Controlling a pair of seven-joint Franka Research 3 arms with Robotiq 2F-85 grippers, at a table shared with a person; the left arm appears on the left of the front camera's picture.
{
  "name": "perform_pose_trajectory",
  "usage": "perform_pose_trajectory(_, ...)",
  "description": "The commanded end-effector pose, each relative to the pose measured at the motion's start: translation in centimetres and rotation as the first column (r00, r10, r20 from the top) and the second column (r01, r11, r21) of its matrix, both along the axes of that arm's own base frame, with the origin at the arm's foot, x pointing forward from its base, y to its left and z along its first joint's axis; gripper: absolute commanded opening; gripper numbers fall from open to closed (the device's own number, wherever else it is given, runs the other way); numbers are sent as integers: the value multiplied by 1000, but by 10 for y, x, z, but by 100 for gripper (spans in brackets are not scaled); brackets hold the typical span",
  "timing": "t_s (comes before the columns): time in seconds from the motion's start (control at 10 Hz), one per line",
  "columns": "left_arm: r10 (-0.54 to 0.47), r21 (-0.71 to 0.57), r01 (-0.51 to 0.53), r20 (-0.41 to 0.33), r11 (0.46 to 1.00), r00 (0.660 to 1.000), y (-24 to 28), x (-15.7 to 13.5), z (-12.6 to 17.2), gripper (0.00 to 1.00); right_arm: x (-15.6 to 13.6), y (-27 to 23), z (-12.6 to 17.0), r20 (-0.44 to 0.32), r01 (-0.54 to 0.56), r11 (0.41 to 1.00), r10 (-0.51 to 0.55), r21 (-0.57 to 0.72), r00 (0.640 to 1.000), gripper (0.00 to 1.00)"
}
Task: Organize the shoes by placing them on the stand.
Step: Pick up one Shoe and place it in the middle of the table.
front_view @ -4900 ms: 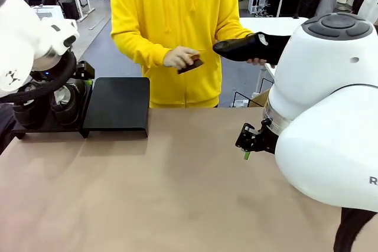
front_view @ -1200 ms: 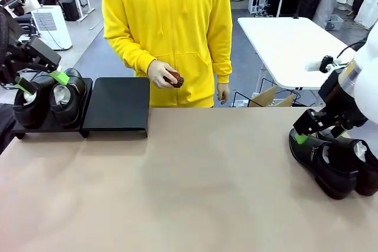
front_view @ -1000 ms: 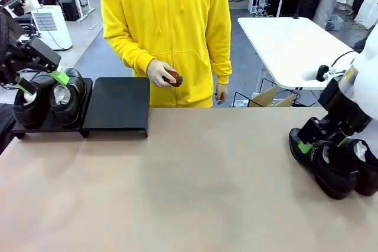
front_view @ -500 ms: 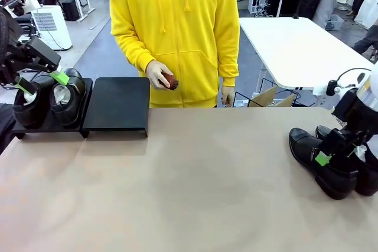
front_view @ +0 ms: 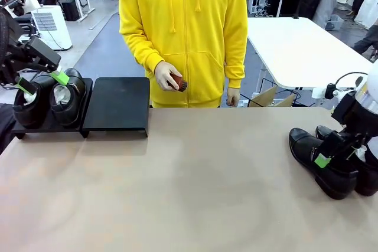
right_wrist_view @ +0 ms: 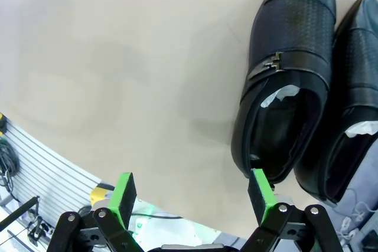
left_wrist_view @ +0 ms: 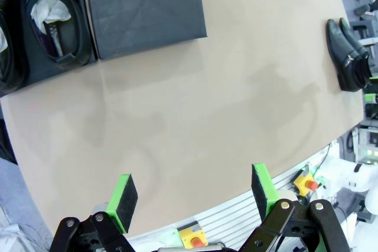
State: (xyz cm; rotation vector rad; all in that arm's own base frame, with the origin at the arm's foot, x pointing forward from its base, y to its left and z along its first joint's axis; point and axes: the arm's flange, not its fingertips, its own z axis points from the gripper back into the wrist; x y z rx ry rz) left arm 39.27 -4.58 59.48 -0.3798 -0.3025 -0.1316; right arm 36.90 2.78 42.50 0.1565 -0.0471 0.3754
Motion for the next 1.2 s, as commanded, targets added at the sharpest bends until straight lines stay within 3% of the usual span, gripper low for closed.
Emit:
perform_pose_trajectory(0.0,-21,-18,21,5,1000,1000,1,0,1,100,1,4,-6,-22,22,995,-24,-96,999,100)
perform_pose_trajectory(0.4,-21,-18,21,5,1000,1000,1,0,1,100,10,-8,-9,13,126,982,-125,-143,992,100)
perform_pose_trajectory(0.7,-21,-18,21,5,1000,1000,1,0,1,100,18,-37,-10,57,204,974,-199,-98,978,100)
perform_pose_trajectory(1.1,-21,-18,21,5,1000,1000,1,0,1,100,37,-66,-23,75,243,964,-236,-109,969,100)
